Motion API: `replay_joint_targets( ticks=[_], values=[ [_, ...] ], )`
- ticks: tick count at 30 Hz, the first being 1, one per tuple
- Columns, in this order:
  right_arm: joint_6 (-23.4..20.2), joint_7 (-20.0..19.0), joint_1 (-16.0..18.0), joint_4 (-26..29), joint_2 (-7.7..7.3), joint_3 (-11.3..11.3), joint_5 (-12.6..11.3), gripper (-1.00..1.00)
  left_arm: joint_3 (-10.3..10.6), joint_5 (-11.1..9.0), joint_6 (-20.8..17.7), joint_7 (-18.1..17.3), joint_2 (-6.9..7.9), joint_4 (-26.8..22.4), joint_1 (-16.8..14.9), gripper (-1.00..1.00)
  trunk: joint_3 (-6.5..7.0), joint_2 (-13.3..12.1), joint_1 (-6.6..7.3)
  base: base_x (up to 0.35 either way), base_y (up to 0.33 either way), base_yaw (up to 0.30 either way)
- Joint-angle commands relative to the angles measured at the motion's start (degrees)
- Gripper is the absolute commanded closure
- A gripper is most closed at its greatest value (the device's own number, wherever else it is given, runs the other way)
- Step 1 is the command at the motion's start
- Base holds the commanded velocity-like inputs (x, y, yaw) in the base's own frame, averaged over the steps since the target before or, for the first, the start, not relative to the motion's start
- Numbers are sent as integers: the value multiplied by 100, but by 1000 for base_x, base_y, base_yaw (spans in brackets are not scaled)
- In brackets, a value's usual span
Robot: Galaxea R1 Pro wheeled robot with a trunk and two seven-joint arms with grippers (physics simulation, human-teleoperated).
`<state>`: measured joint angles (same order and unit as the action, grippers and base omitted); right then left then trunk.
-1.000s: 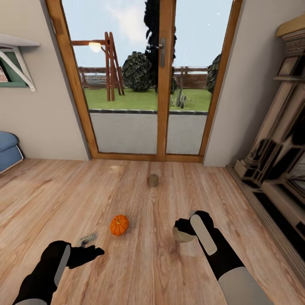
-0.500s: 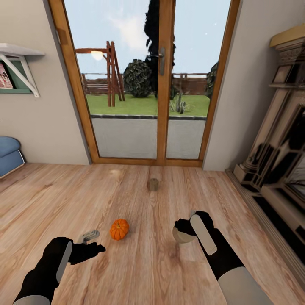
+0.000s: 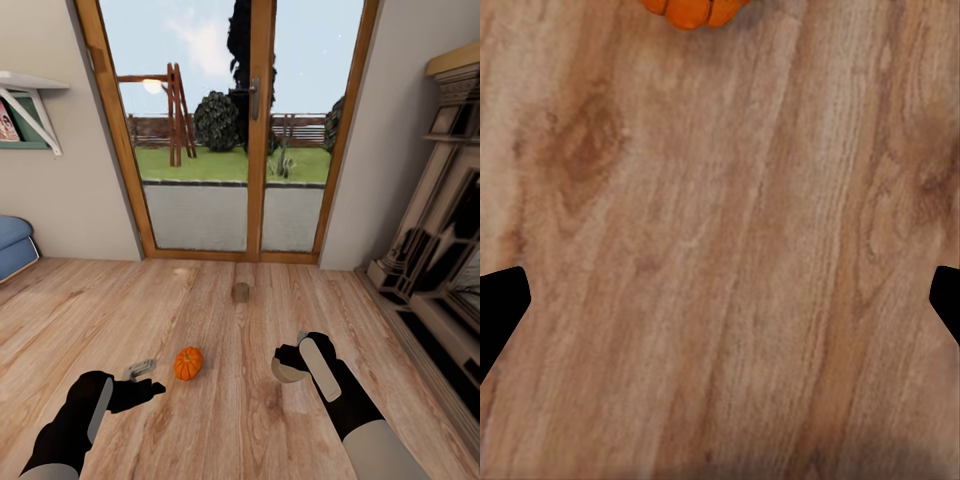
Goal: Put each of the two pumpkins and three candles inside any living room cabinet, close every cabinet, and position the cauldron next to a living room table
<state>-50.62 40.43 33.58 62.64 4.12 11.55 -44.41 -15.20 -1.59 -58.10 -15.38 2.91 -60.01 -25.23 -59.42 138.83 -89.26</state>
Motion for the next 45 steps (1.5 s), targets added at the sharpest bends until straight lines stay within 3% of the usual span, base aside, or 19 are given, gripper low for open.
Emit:
replay_joint_targets(
  ticks=[1, 8, 17, 34, 45],
  values=[
    [-1, -2, 0, -2, 0, -5, 0, 100, 0, 1, -1, 0, 1, -1, 0, -100, 9, -41, 23, 0, 0, 0],
    [12, -19, 0, -23, 1, -15, 0, 100, 0, -3, -8, 0, 6, -11, 0, -100, 68, -322, 176, 0, 0, 0],
    [-1, -35, 0, -110, 1, 13, -6, 100, 0, -10, -8, -9, 8, -200, 0, -100, -17, -322, 176, 1, -22, 0],
    [30, -68, 0, -105, 1, 3, -5, 100, 0, 1, 0, -3, 17, -213, 0, -100, -41, -322, 176, 121, -246, -108],
    [376, -97, 0, -107, -17, 34, 4, 100, 0, 4, 10, 0, 17, -211, 0, -100, -41, -322, 176, 221, -164, -16]
  ],
)
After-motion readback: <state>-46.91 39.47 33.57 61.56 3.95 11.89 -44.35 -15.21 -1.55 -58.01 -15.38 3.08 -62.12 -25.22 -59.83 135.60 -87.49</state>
